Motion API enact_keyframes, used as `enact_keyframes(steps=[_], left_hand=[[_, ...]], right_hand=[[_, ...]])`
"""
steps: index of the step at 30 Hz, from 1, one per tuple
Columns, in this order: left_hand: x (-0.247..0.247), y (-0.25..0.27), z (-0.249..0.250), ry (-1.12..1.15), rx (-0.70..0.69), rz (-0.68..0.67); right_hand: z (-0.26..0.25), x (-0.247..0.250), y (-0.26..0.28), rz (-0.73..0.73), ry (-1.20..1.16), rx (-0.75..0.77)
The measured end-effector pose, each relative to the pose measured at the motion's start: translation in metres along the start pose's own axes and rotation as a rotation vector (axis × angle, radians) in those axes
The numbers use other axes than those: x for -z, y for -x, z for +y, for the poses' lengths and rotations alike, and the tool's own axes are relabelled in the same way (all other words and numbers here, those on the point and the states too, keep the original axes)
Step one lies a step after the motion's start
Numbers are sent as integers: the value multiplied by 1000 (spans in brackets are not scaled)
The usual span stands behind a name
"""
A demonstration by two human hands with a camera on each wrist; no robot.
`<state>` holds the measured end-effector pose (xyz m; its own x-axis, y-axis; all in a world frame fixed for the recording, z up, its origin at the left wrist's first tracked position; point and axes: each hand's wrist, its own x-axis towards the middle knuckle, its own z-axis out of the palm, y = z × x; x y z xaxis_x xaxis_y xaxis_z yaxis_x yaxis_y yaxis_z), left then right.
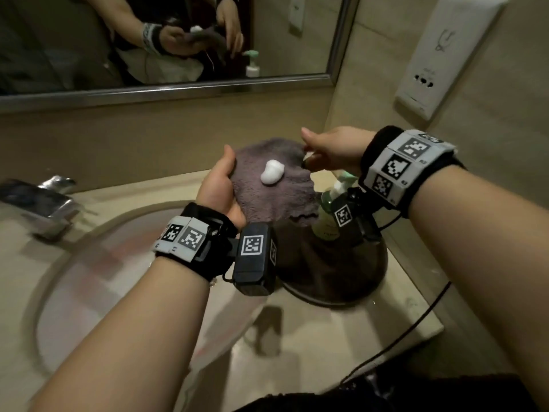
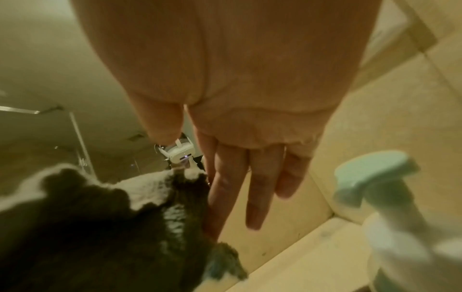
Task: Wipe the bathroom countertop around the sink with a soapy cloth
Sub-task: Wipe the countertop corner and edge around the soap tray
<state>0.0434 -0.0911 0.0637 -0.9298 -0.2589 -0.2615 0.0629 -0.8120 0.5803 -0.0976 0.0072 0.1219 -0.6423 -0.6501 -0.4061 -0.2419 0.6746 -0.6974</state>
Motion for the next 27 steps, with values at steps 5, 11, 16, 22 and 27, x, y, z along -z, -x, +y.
enact_keyframes(steps=[5, 11, 16, 22, 27], left_hand=[[4, 20, 7, -11, 14, -21], [12, 31, 11, -98, 52, 59], [13, 35, 10, -9, 74, 20], [13, 32, 6, -48, 103, 52], [12, 34, 3, -149, 124, 25]], right_hand=[[-3, -18, 8, -150, -274, -99], [-8, -39, 13, 73, -209, 30], [-11, -56, 23, 161, -153, 152], [-13, -78, 43, -6, -110, 307], [-11, -87, 33, 144, -12, 380]])
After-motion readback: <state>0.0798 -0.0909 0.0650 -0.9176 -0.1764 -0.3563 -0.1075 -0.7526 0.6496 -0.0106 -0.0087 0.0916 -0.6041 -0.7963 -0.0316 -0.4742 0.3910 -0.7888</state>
